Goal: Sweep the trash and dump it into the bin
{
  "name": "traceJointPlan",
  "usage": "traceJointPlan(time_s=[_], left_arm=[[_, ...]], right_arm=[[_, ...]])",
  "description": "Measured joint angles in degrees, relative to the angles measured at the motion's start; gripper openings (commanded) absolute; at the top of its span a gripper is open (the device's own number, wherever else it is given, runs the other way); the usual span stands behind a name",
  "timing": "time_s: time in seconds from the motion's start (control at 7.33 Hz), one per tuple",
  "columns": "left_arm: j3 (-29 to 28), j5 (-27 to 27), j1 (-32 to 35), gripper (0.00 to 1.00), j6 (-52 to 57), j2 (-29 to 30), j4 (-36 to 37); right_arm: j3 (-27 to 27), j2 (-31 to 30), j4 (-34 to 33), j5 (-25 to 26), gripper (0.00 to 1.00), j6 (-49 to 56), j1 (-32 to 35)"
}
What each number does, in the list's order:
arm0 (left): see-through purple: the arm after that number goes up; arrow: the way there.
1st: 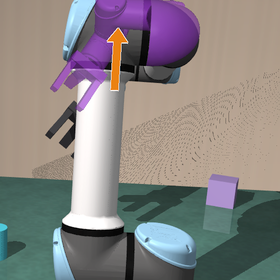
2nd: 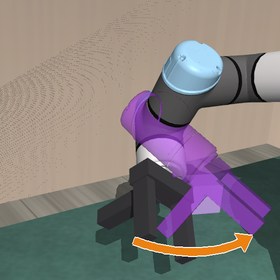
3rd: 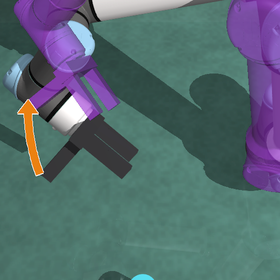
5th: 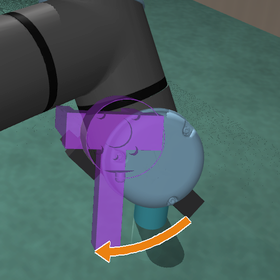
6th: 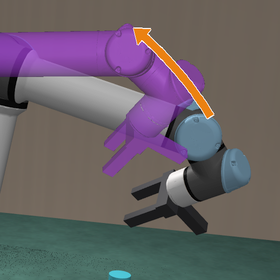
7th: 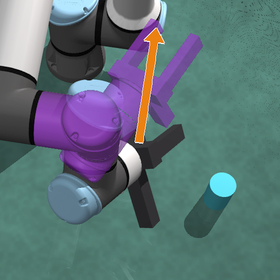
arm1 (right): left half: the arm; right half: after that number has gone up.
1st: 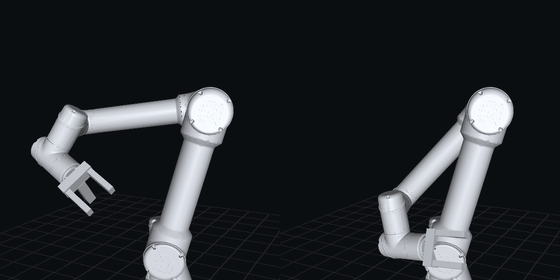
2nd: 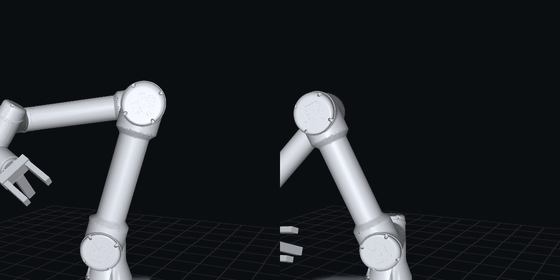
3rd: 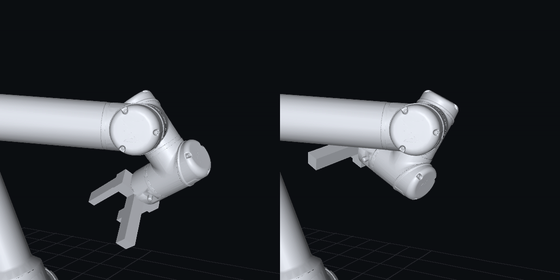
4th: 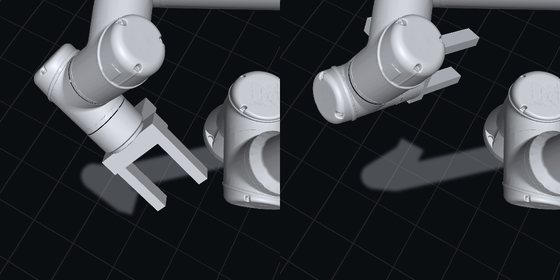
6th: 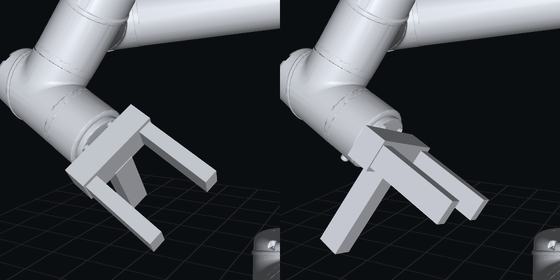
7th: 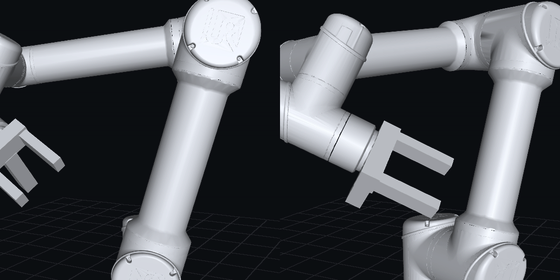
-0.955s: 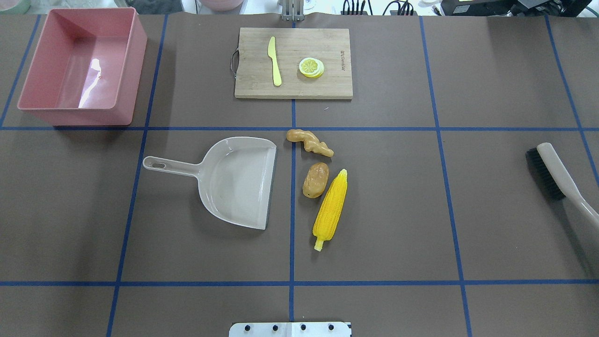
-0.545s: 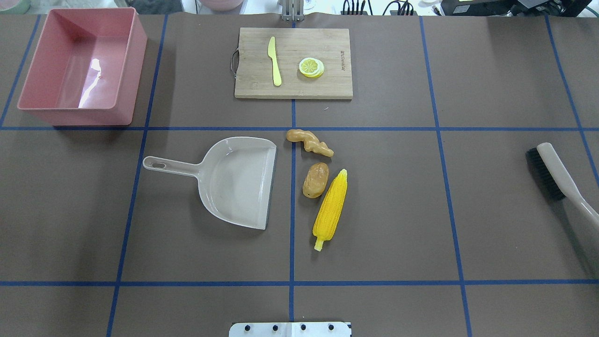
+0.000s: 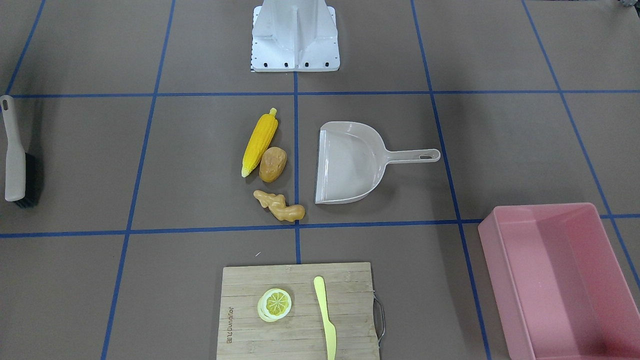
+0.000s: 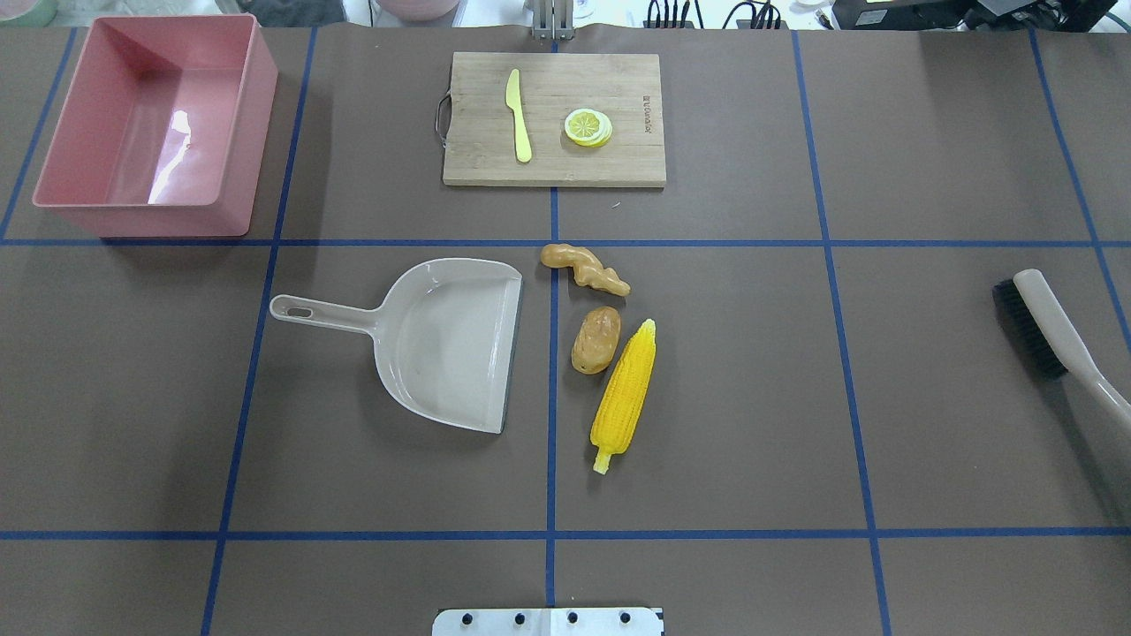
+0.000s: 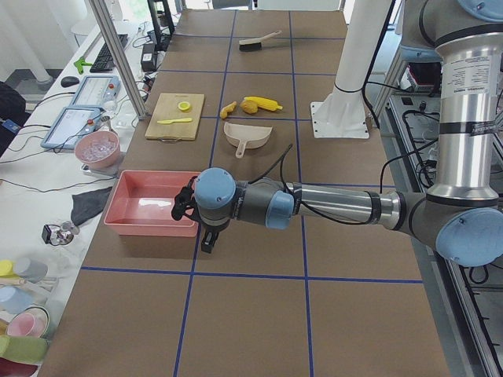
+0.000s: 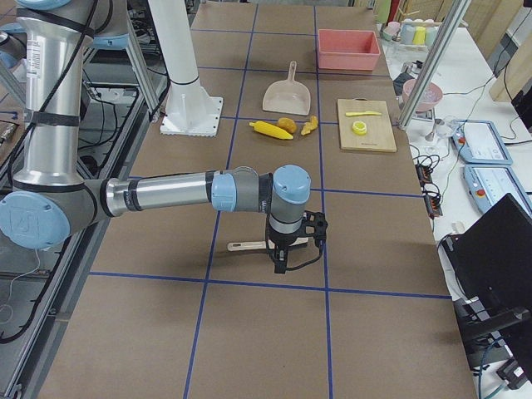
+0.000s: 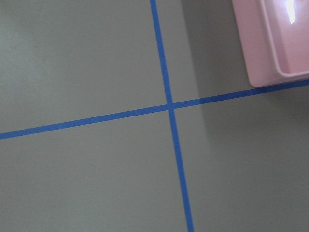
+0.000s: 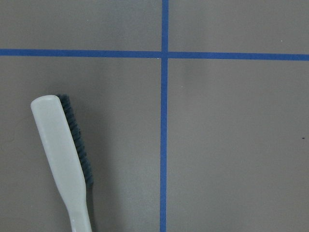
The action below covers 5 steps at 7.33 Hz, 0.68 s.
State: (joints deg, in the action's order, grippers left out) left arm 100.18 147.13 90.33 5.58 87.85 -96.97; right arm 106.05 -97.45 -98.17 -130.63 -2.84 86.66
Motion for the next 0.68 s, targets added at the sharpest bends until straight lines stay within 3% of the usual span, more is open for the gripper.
traceJointPlan(time_s=[0.41, 0.68], left_arm=[[4.84, 0.2, -6.6, 0.99, -0.15, 5.56, -0.2], [6.17, -0.72, -12.51, 0.99, -1.29, 11.26, -0.08]], right_arm=[[1.65, -2.06, 1.33, -3.68, 1.0, -0.11, -0.88], [2.32, -7.41, 11.43, -4.5, 1.0, -1.85, -4.77]])
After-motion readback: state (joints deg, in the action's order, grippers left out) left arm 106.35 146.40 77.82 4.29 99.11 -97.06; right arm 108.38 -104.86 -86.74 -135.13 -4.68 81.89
